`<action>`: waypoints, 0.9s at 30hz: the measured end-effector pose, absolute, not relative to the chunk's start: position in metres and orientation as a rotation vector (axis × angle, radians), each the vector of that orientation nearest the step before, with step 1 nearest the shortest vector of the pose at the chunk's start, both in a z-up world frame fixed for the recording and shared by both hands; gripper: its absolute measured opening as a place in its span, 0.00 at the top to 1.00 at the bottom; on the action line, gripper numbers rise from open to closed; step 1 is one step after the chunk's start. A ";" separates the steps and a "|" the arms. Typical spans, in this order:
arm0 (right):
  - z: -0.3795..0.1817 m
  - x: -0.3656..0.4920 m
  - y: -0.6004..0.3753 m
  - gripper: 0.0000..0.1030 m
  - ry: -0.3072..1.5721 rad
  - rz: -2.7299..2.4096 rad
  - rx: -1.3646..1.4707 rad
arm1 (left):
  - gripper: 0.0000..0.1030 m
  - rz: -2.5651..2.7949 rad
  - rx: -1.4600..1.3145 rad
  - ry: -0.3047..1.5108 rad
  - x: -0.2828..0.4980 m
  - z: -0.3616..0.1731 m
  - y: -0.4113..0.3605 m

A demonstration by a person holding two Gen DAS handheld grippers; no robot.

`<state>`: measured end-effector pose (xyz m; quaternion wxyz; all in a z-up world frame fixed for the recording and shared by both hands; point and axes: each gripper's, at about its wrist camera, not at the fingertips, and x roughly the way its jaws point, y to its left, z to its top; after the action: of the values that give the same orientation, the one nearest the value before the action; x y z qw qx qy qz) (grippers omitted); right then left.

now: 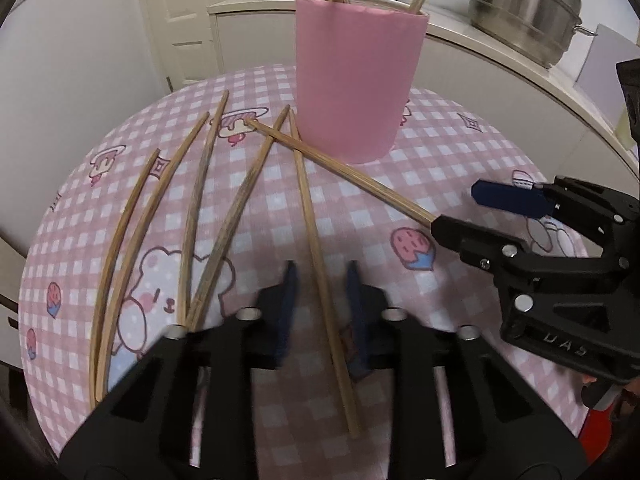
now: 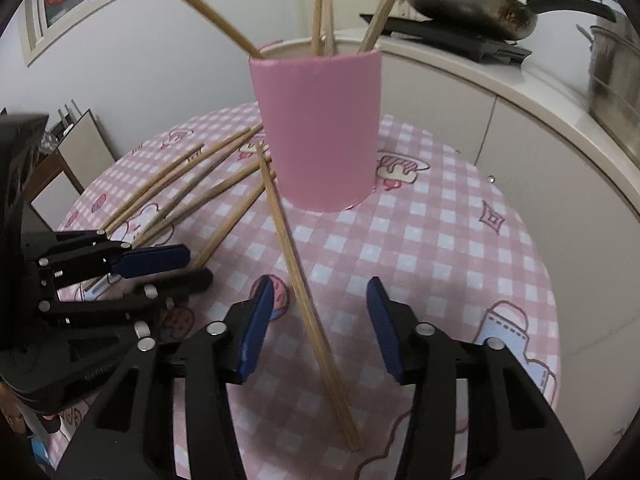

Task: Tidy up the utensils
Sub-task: 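Move both tools to the table and grasp another chopstick each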

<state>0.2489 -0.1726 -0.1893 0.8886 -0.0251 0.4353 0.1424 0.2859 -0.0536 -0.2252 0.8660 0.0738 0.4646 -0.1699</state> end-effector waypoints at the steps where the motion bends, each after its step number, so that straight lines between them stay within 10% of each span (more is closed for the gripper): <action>1: -0.192 0.251 -0.170 0.64 0.911 0.299 -0.061 | 0.92 -0.358 0.149 0.977 0.288 -0.225 -0.053; 8: -0.197 0.249 -0.160 0.91 0.934 0.308 -0.123 | 0.94 -0.334 0.157 0.976 0.277 -0.225 -0.044; 27: -0.190 0.141 -0.159 0.94 1.024 0.380 -0.101 | 0.94 -0.301 0.099 1.003 0.166 -0.219 0.019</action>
<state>0.1413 -0.1594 -0.1896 0.8534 -0.0479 0.4867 0.1805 0.1661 0.0187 -0.2193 0.8649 0.0472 0.4785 -0.1438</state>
